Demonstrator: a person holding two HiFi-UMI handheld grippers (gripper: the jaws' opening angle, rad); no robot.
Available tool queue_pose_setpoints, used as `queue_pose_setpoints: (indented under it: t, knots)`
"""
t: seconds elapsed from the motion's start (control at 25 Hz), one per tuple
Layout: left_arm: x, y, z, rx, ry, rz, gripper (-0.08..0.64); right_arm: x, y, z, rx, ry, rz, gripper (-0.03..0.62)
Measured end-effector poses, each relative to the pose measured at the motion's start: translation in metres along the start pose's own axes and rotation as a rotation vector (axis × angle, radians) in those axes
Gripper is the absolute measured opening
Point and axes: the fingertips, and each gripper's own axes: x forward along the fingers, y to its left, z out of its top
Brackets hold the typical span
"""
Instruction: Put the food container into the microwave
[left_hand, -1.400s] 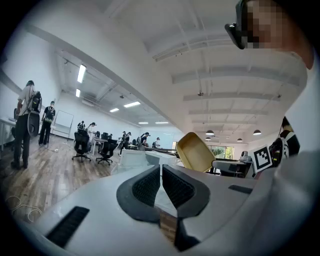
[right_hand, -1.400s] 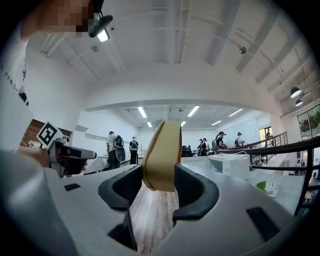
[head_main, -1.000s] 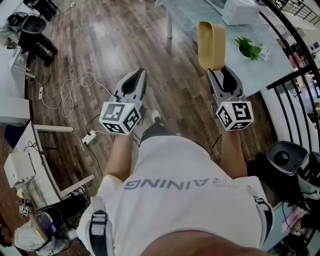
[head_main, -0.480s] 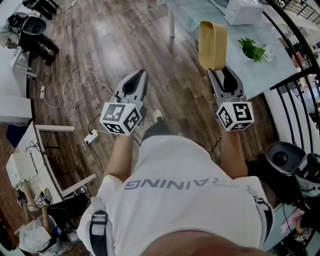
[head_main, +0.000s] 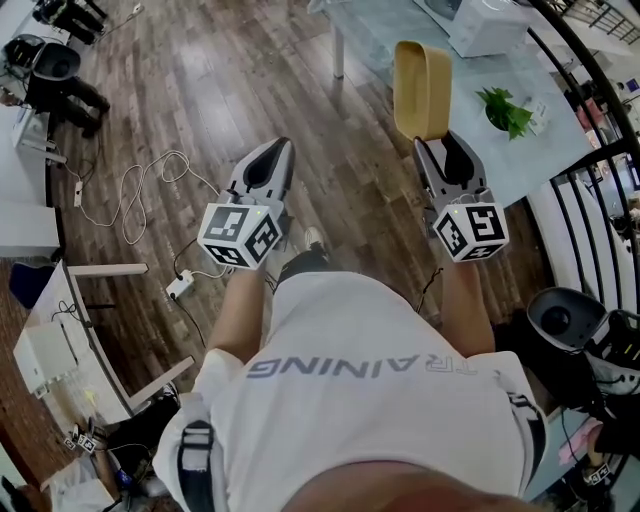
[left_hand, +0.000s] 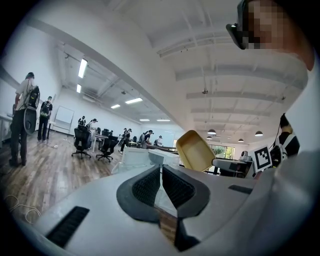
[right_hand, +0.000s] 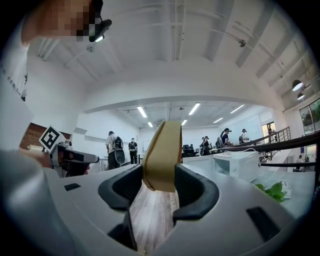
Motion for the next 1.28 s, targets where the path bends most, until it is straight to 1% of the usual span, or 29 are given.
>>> queue_pose_setpoints:
  t: [0.36, 0.52, 0.68, 0.96, 1.28]
  knots:
    - [0.056, 0.062, 0.028, -0.003, 0.0, -0.044, 0.043, 0.081, -0.011, 0.012, -0.019, 0.002, -0.028, 0.215]
    - [0.072, 0.096, 0.038, -0.019, 0.007, -0.063, 0.043, 0.118, -0.007, 0.014, -0.02, 0.006, -0.043, 0.215]
    - [0.084, 0.131, 0.038, -0.025, 0.018, -0.071, 0.043, 0.154, 0.003, 0.009, -0.025, 0.016, -0.044, 0.215]
    - [0.099, 0.177, 0.042, -0.058, 0.018, -0.057, 0.043, 0.2, 0.014, 0.002, -0.031, 0.046, -0.029, 0.215]
    - [0.132, 0.211, 0.045, -0.066, 0.021, -0.027, 0.043, 0.251, -0.002, -0.004, -0.021, 0.048, 0.003, 0.215]
